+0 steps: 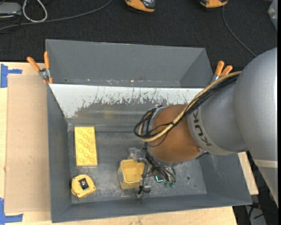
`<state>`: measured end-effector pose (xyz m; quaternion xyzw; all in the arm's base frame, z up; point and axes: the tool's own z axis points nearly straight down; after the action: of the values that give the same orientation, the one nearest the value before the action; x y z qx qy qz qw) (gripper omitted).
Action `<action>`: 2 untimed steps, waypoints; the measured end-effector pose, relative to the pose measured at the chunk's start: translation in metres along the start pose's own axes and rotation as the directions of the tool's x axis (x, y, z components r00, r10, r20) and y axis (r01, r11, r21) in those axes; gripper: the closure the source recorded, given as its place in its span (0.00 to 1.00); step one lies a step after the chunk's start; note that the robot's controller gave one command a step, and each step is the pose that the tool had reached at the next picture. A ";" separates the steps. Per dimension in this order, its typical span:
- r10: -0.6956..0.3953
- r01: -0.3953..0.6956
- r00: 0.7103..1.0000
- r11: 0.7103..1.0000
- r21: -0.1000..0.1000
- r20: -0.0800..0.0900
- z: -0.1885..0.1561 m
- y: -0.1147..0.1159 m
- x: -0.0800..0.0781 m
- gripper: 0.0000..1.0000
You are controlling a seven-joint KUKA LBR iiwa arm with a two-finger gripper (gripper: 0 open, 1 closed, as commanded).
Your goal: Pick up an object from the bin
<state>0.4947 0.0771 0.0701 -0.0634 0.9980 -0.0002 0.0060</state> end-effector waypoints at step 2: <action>0.004 -0.004 1.000 1.000 0.000 -0.002 0.000 -0.001 0.001 1.00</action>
Offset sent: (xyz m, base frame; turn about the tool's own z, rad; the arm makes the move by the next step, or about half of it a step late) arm 0.0000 0.0000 0.0000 0.0000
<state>0.4941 0.0765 0.0701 -0.0616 0.9981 0.0000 0.0053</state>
